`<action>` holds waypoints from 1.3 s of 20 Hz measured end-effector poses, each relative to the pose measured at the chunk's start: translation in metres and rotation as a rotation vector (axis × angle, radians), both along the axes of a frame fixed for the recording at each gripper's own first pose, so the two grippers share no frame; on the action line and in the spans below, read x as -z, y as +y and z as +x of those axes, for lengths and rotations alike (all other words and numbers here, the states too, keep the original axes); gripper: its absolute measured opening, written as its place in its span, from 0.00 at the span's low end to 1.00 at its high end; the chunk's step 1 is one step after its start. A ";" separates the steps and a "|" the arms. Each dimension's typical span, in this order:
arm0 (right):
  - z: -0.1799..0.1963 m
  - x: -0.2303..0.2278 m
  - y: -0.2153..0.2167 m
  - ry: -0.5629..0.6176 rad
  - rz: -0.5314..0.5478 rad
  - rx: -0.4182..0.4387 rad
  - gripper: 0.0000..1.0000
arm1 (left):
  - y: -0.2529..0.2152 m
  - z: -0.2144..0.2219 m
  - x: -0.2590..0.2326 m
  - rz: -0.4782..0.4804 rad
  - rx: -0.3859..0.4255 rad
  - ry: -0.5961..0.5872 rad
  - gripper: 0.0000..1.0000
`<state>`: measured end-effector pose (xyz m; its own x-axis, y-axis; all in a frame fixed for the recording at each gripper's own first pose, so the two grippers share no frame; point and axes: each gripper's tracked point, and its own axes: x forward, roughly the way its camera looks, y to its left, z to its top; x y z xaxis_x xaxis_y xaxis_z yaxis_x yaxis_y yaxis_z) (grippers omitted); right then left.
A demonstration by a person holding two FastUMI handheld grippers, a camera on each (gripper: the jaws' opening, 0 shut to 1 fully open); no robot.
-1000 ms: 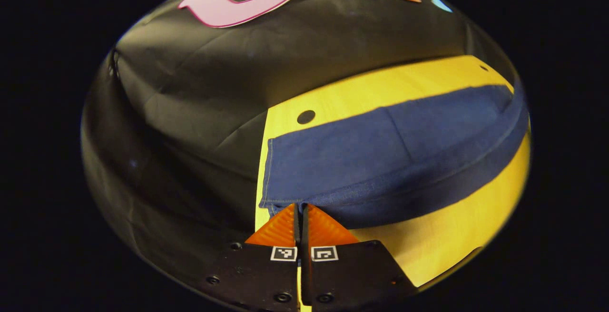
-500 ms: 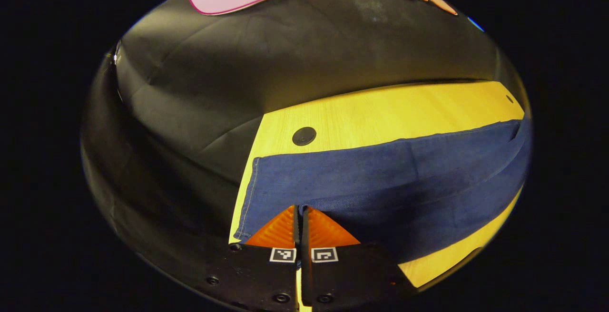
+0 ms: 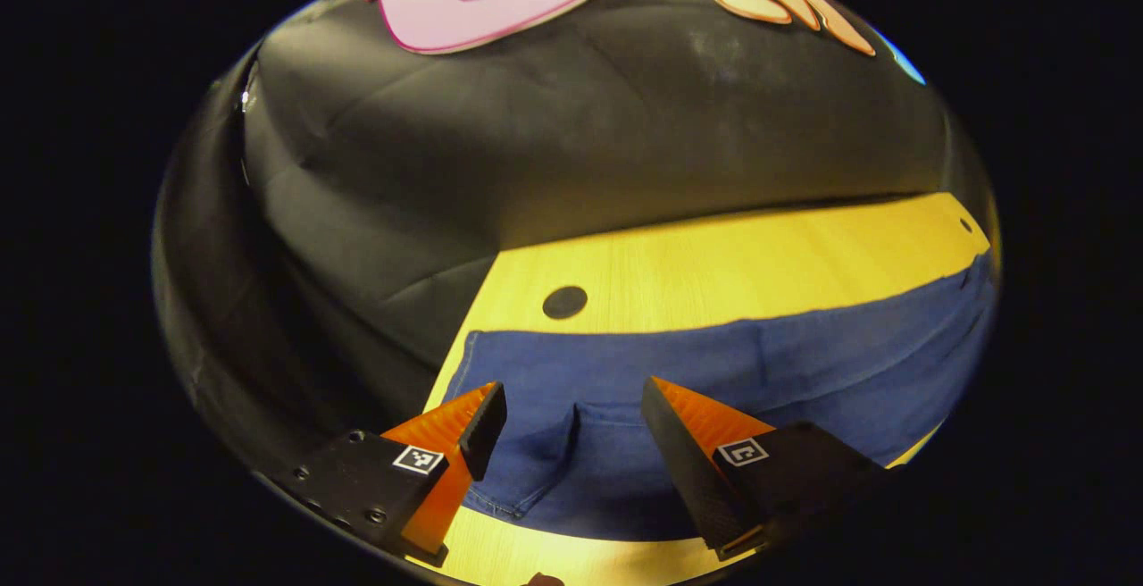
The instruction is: Grasp the waist and the cuffs of the jeans and fold them to make the two legs overlap; first hold the waist and fold one-third of the jeans toward the cuffs, then hold the cuffs and fold the remaining one-third in the same direction to finish folding.
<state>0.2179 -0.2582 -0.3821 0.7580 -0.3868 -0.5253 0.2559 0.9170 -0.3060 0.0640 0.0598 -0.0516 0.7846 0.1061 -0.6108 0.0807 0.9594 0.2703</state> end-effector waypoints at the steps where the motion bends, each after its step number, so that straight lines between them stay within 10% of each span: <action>1: -0.009 -0.003 -0.018 -0.011 0.010 0.061 0.99 | -0.006 0.000 -0.015 -0.018 0.000 -0.036 0.95; 9: -0.073 0.077 -0.076 0.076 0.430 0.506 0.96 | -0.006 -0.014 -0.043 -0.089 0.050 -0.167 0.95; 10: -0.071 0.078 -0.079 0.066 0.445 0.511 0.99 | -0.007 -0.015 -0.043 -0.087 0.057 -0.172 0.95; 16: -0.055 0.073 -0.064 0.037 0.521 0.428 0.02 | 0.002 -0.019 -0.039 -0.130 0.064 -0.181 0.95; 26: -0.026 -0.062 0.029 -0.200 0.517 0.196 0.05 | 0.016 -0.025 -0.046 -0.207 0.059 -0.191 1.00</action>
<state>0.1921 -0.2293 -0.3197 0.8019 -0.2610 -0.5374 0.4422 0.8642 0.2401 0.0392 0.0755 -0.0058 0.8888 -0.0549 -0.4550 0.1048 0.9908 0.0852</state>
